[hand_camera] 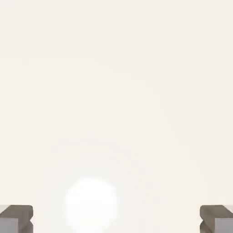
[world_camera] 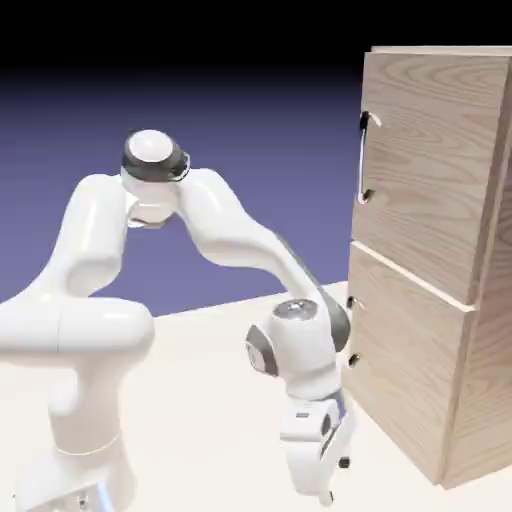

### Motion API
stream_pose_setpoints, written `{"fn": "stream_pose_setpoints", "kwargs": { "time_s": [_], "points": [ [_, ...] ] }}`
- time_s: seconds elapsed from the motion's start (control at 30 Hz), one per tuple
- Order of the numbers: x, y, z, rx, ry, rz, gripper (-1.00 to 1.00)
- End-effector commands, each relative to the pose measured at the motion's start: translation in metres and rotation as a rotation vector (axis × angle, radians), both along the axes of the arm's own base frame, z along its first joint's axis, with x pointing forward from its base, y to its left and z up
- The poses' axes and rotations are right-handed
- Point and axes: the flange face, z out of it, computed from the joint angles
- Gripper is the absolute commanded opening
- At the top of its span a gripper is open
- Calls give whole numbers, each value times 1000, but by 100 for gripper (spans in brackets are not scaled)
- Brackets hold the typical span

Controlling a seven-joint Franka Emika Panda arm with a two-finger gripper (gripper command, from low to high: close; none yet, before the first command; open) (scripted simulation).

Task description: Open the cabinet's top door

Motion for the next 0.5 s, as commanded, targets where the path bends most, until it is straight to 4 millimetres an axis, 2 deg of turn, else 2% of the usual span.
{"fn": "stream_pose_setpoints", "kwargs": {
  "time_s": [0.0, 0.13, 0.23, 0.33, 0.47],
  "points": [
    [5, 2, 13, -28, -43, 14, 0],
    [28, 22, 72, -138, -231, 97, 0],
    [43, 49, 120, -215, -388, 189, 0],
    [54, 87, 170, -284, -554, 304, 0],
    [56, 155, 237, -362, -789, 491, 0]
  ]
}}
